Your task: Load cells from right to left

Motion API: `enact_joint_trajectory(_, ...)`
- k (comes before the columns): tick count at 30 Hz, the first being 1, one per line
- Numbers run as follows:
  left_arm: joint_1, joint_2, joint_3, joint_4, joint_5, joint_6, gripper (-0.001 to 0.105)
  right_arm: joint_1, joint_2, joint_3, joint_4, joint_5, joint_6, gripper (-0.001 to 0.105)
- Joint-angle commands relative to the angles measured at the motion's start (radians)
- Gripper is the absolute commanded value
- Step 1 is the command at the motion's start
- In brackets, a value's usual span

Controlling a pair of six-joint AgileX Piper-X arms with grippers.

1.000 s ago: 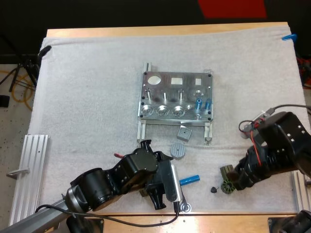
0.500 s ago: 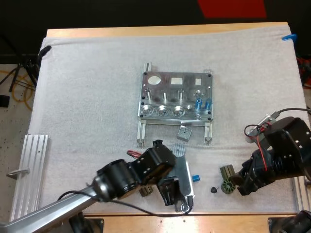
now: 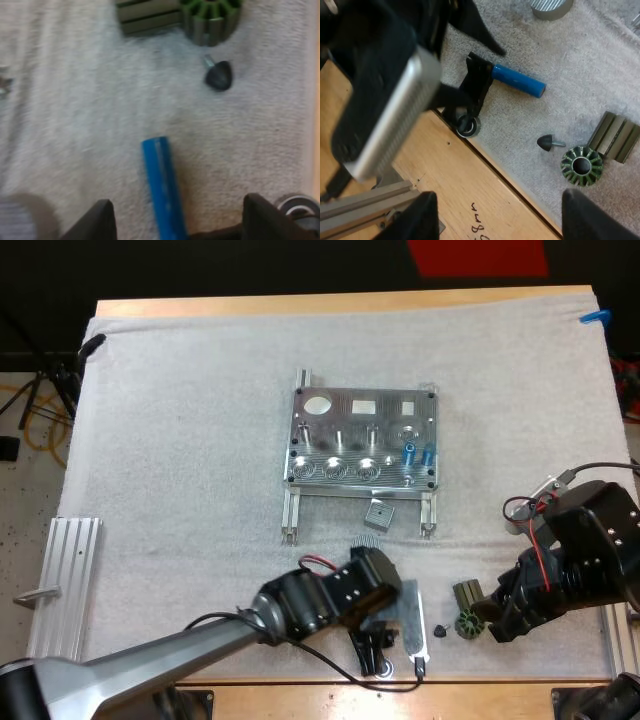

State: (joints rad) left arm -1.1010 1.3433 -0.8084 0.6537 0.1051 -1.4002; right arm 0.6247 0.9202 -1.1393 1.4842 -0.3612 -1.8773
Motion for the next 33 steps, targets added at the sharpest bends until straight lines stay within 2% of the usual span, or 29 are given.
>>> enact_joint_trajectory(1, -0.015, 0.015, -0.01, -0.012, -0.005, -0.003, 0.054, -0.005, -0.004, -0.002, 0.002, -0.01, -0.011, 0.054)
enact_joint_trajectory(4, -0.031, 0.063, -0.01, -0.012, -0.007, -0.003, 0.054, -0.005, -0.004, -0.002, 0.002, -0.01, -0.011, 0.054)
enact_joint_trajectory(10, -0.036, 0.144, -0.01, -0.008, -0.083, -0.009, 0.054, -0.005, -0.004, -0.002, 0.002, -0.01, -0.011, 0.054)
enact_joint_trajectory(18, -0.036, 0.154, -0.01, -0.057, -0.088, -0.009, 0.054, -0.005, -0.004, -0.002, 0.002, -0.01, -0.011, 0.054)
enact_joint_trajectory(24, -0.036, 0.193, -0.01, -0.062, -0.194, -0.009, 0.054, -0.005, -0.004, -0.002, 0.002, -0.01, -0.011, 0.054)
enact_joint_trajectory(33, -0.036, 0.244, -0.01, -0.054, -0.199, -0.009, 0.053, -0.005, -0.004, -0.002, 0.002, -0.01, -0.011, 0.054)
